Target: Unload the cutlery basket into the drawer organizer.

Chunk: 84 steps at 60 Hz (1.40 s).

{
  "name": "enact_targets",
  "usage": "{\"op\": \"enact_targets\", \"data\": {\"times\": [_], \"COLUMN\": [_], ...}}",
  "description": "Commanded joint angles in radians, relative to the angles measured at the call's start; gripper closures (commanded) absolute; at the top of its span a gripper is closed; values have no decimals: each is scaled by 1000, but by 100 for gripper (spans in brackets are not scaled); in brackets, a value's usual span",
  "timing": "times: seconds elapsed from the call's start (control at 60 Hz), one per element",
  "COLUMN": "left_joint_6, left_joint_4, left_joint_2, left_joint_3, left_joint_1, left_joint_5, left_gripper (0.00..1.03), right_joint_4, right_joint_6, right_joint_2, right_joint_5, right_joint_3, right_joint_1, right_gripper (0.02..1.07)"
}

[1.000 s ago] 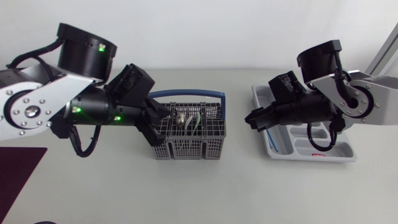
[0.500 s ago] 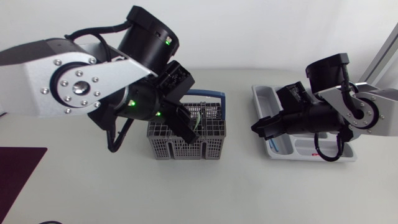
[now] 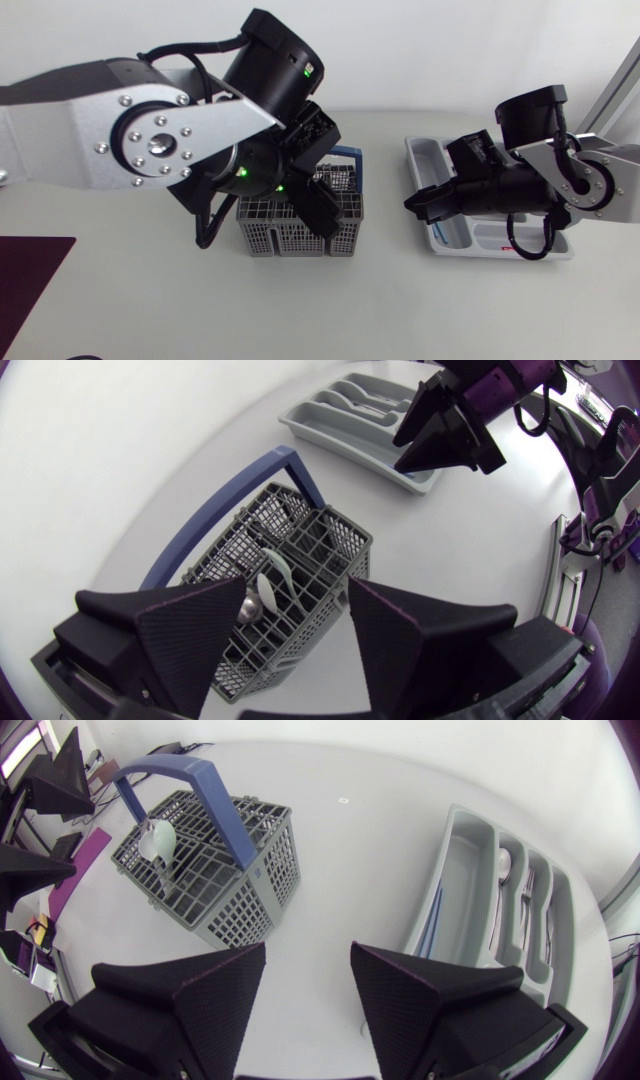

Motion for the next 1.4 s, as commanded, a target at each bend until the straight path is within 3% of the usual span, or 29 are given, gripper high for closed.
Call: {"op": "enact_targets", "data": {"times": [0.0,0.05,0.133,0.317,0.433,0.467,0.6,0.717,0.9,1.067,1.267,1.383], "left_joint_6": [-31,-41,-31,-58,-222,-245,-374,-409,-453,-489,-521,-535], "left_joint_4": [2,82,123,82,43,10,-289,-431,-498,-567,-625,-653], "left_joint_2": [13,13,20,53,57,60,174,250,332,410,467,496], "left_joint_3": [12,-28,-59,-2,36,56,234,326,414,516,581,610], "left_joint_1": [-25,-70,-99,-88,-42,-41,-18,-27,-28,-28,-39,-45], "left_joint_5": [-27,-193,-267,-273,-271,-270,-267,-267,-270,-273,-316,-334], "left_gripper": [4,4,4,4,4,4,4,4,7,21,30,30], "right_joint_4": [8,14,19,21,27,28,34,34,39,45,47,47], "right_joint_6": [-8,-8,-8,-11,-14,-14,-19,-22,-26,-30,-33,-33], "right_joint_2": [-10,-8,-8,-7,-5,-5,1,4,4,4,4,4], "right_joint_5": [-2,-2,-2,-2,-2,-2,-2,-2,-2,-2,-2,-2], "right_joint_3": [-31,-34,-38,-38,-40,-41,-46,-47,-57,-61,-61,-58], "right_joint_1": [-7,-9,-7,-9,-9,-9,-9,-9,-9,-10,-12,-12], "right_gripper": [44,44,44,44,44,44,44,44,44,44,44,44]}}
